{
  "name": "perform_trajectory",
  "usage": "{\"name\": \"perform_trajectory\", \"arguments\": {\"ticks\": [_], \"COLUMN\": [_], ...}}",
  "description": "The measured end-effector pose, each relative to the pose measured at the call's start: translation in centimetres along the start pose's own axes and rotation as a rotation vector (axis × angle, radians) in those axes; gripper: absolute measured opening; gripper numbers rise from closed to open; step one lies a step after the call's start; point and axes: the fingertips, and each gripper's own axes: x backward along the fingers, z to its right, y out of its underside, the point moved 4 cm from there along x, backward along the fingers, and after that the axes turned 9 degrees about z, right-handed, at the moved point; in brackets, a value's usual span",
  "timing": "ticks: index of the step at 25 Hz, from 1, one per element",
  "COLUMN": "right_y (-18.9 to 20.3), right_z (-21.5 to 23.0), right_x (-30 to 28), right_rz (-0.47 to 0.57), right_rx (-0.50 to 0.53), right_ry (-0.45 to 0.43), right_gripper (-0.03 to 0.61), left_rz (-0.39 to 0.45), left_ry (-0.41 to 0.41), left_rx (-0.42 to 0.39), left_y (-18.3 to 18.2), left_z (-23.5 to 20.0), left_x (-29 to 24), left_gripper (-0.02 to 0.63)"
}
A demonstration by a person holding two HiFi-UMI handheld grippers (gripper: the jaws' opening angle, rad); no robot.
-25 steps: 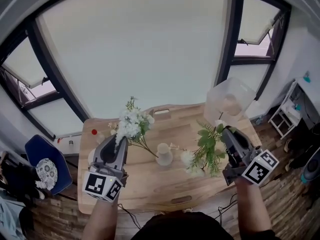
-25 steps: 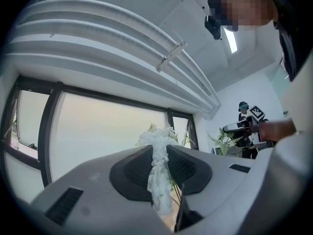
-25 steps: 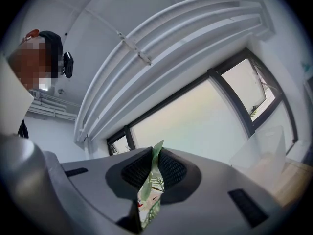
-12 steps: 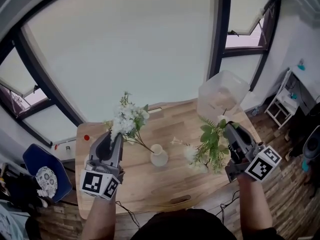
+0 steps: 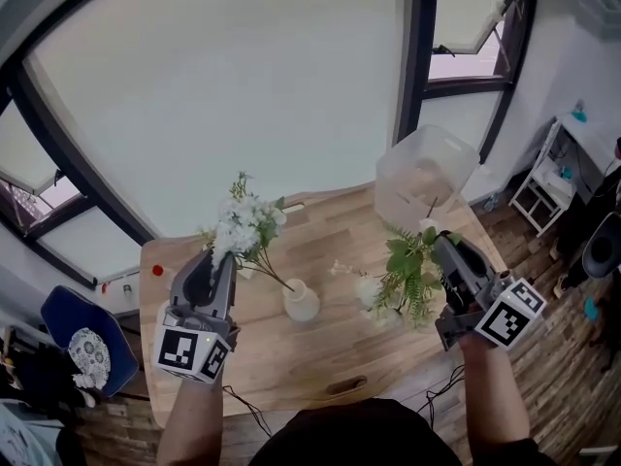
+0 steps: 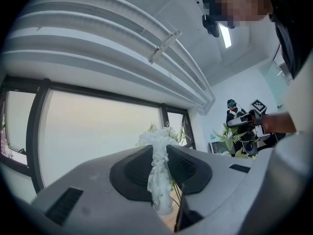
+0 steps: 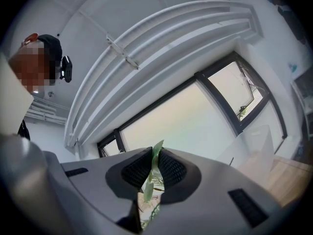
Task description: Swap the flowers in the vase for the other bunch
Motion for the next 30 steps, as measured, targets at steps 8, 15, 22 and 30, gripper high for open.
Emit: {"name": "perform_trajectory", "arguments": {"ticks": [8,15,22,30], "right_y": [0.3,1.7,2.9,3.6], "right_z": [1.9,1.8,3.4,4.2], "right_x": [0.4,-0.1,-0.2,-0.2], "right_rz": [-0.009,-0.022,-0.065,-0.09], "right_rx": [-0.027,-0.04,-0.083,-0.111], "right_ry": [0.026,0.03,0.03,0.016], "right_gripper": [0.057,0.057,0.057,0.057], "left_rz": [-0.016,-0.035,-0.071,-0.096], "left_ry": [0.002,0.0,-0.011,-0.022], "left_rx": [0.006,0.012,0.015,-0.008], "left_y": [1.4,3.1,4.4,5.3], "left_z": [0.6,-0.1,1.0,2.0], "left_x": [-1.5,-0.9,-1.6,-1.2], "left_gripper": [0.082,0.083,0.083,0.082]}}
